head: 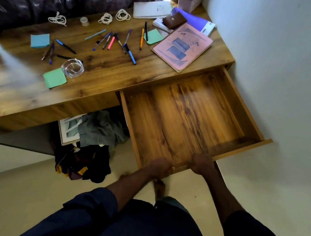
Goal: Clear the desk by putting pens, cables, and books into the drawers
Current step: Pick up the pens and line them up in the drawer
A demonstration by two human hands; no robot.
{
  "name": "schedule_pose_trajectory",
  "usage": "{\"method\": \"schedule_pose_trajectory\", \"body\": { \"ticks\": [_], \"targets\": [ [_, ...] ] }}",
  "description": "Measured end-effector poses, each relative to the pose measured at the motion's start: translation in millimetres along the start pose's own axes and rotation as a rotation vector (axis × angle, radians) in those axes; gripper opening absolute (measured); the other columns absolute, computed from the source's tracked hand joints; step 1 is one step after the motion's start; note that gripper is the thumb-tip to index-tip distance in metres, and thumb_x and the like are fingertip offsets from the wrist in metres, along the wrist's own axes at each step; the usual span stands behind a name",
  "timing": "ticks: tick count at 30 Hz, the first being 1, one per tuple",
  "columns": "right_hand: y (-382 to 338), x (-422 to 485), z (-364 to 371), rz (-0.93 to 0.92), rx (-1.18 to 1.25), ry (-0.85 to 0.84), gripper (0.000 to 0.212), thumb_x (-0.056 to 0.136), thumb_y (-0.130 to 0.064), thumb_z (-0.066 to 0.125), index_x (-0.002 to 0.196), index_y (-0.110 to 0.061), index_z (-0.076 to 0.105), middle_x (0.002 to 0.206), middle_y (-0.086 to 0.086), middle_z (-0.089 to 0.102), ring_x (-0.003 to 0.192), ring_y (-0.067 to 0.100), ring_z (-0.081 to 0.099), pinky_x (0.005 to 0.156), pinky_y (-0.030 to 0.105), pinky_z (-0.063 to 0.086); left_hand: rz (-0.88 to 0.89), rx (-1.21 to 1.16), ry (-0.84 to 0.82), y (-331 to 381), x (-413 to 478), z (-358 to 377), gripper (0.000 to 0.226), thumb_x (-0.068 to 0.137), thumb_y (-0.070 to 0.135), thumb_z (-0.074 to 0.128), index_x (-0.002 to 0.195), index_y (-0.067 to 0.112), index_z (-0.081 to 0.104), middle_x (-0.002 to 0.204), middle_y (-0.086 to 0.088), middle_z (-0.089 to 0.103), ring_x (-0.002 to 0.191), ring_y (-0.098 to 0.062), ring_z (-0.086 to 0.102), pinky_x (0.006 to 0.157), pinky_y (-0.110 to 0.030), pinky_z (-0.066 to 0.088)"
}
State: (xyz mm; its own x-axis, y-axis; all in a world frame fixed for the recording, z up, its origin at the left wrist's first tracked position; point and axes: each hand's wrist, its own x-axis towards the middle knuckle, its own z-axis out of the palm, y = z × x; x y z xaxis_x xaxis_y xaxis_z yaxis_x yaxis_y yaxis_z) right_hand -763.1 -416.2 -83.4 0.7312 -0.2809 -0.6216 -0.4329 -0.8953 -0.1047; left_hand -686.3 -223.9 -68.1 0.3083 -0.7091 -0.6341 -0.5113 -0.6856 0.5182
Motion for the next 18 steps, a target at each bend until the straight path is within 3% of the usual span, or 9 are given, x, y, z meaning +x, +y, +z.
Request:
{"method": "schedule_pose_trajectory", "body": {
  "ticks": [4, 7, 9, 14, 18],
  "targets": [
    [-44, 5, -1, 0.026, 0.206, 0.120, 0.032, 0.101, -0.040, 0.044, 0.107, -0.013, 0.060, 0.104, 0.010, 0.065, 0.096, 0.027, 0.062, 0.079, 0.035, 0.045, -0.002, 0.065, 0.132, -29, -13, -28, 0.033, 0.105, 0.030, 0.040, 0.118, 0.009, 0.063, 0.116, -0.013, 0.064, 0.107, -0.029, 0.061, 0.089, -0.038, 0.046],
    [-95, 25, -12, 0.017, 0.284, 0.162, 0.040, 0.095, -0.047, 0.041, 0.106, -0.014, 0.061, 0.103, 0.011, 0.066, 0.096, 0.031, 0.063, 0.082, 0.043, 0.052, -0.010, 0.167, 0.336, -65, -27, -61, 0.028, 0.103, 0.031, 0.043, 0.111, 0.013, 0.064, 0.108, -0.011, 0.068, 0.100, -0.030, 0.066, 0.080, -0.039, 0.051],
    [-132, 40, -20, -0.008, 0.357, 0.199, 0.046, 0.088, -0.049, 0.037, 0.100, -0.013, 0.062, 0.099, 0.012, 0.067, 0.092, 0.033, 0.065, 0.077, 0.040, 0.051, -0.041, 0.194, 0.451, -93, -41, -90, 0.027, 0.101, 0.030, 0.044, 0.107, 0.015, 0.065, 0.104, -0.010, 0.069, 0.098, -0.030, 0.067, 0.075, -0.038, 0.052],
    [-247, 78, -71, -0.081, 0.487, 0.330, 0.021, 0.091, -0.027, 0.053, 0.095, -0.011, 0.066, 0.095, 0.014, 0.069, 0.089, 0.033, 0.065, 0.075, 0.039, 0.049, -0.133, 0.132, 0.628, -197, -79, -172, 0.022, 0.096, 0.029, 0.044, 0.096, 0.018, 0.063, 0.091, -0.007, 0.067, 0.087, -0.028, 0.067, 0.066, -0.036, 0.051],
    [-328, 107, -113, -0.114, 0.522, 0.397, 0.016, 0.090, -0.017, 0.059, 0.098, -0.009, 0.070, 0.099, 0.013, 0.072, 0.093, 0.032, 0.067, 0.077, 0.038, 0.051, -0.230, 0.027, 0.721, -268, -109, -233, 0.019, 0.093, 0.028, 0.049, 0.100, 0.019, 0.064, 0.101, -0.008, 0.068, 0.096, -0.031, 0.065, 0.077, -0.040, 0.051]
  ]
}}
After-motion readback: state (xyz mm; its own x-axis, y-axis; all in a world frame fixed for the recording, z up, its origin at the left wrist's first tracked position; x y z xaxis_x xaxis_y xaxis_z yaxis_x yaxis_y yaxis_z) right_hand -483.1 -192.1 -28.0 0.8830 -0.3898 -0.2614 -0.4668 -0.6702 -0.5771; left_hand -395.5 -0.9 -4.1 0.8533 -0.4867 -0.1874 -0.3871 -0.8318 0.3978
